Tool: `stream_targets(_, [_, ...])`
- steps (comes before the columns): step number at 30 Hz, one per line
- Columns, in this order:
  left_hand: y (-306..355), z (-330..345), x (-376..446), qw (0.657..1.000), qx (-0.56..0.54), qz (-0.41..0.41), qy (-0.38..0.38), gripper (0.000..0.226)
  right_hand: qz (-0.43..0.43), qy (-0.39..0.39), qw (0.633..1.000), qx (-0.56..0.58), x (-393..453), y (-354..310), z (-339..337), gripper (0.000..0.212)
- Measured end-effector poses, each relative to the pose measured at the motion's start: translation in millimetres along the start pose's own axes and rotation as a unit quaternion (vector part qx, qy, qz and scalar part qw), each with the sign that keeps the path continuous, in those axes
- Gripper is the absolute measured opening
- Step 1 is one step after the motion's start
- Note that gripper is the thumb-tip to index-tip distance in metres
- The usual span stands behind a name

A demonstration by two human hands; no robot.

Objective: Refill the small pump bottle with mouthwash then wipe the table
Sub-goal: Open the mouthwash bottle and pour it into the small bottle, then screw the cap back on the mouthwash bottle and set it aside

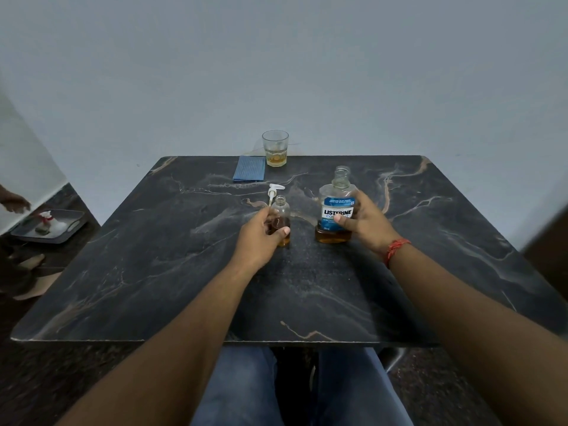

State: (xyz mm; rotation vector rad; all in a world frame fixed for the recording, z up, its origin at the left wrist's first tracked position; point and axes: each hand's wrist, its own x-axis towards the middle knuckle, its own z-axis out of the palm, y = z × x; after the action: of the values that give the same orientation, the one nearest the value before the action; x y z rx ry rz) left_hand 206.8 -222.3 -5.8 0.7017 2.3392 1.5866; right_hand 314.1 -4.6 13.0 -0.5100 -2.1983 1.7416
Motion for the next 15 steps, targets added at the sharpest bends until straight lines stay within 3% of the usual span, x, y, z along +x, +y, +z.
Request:
stream_targets(8, [1.3, 0.3, -2.0, 1.000, 0.006, 0.007, -0.008, 0.043, -0.014, -0.038, 0.999, -0.009, -6.8, -4.3, -4.9, 0.050])
stream_targets(15, [5.1, -2.9, -6.3, 1.000, 0.006, -0.001, -0.003, 0.066, -0.017, -0.056, 0.998, -0.015, -9.1, 3.4, -12.5, 0.067])
